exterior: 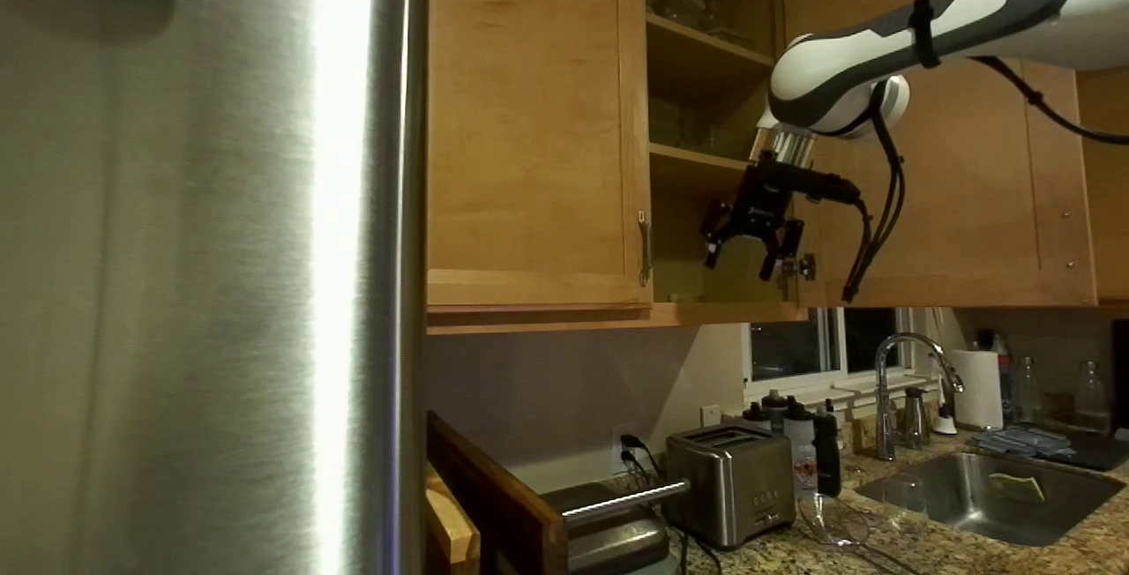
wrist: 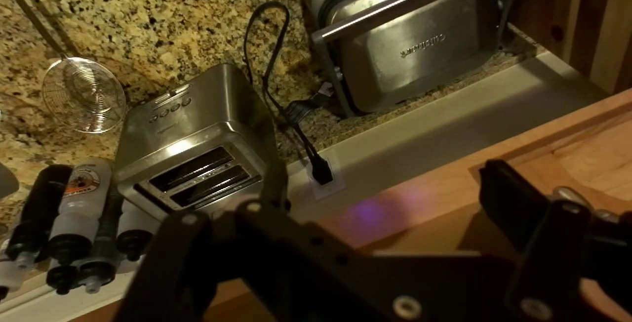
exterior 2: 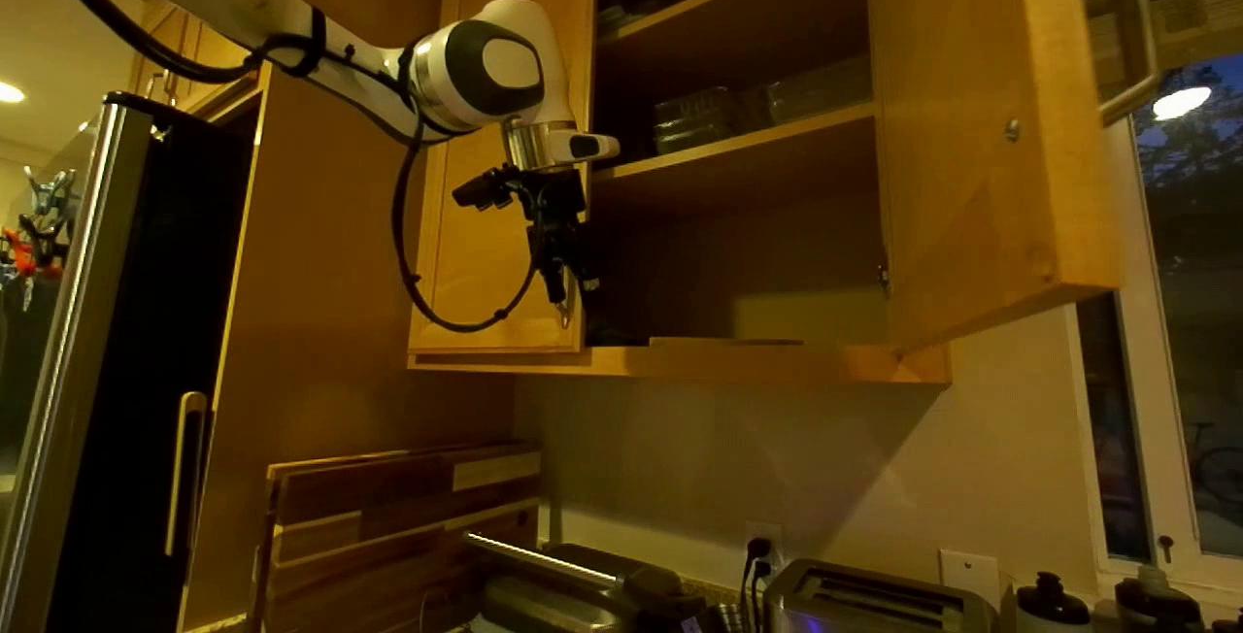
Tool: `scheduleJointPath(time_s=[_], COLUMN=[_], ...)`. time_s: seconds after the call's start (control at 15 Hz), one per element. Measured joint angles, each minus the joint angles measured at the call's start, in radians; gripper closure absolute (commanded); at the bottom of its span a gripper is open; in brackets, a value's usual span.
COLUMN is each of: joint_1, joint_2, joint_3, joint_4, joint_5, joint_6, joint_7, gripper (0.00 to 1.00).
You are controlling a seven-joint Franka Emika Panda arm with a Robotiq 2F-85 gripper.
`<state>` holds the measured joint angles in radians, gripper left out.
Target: Remove the wooden tongs from the cabinet on top of the toaster, put them on the fridge and close the cabinet
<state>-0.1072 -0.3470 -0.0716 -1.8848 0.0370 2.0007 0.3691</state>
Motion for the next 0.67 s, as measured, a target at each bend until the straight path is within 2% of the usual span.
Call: scheduleJointPath(time_s=[0.4, 0.67], joint_1=[-0.001, -0.017], joint_2=[0.002, 0.069], joint_3=[0.001, 0.004], joint_4=[0.002, 0.079], joint_5=[0.0, 0.0], joint_6=[0.001, 0.001], joint_7=[0.003, 0.105], gripper=[0.0, 0.0])
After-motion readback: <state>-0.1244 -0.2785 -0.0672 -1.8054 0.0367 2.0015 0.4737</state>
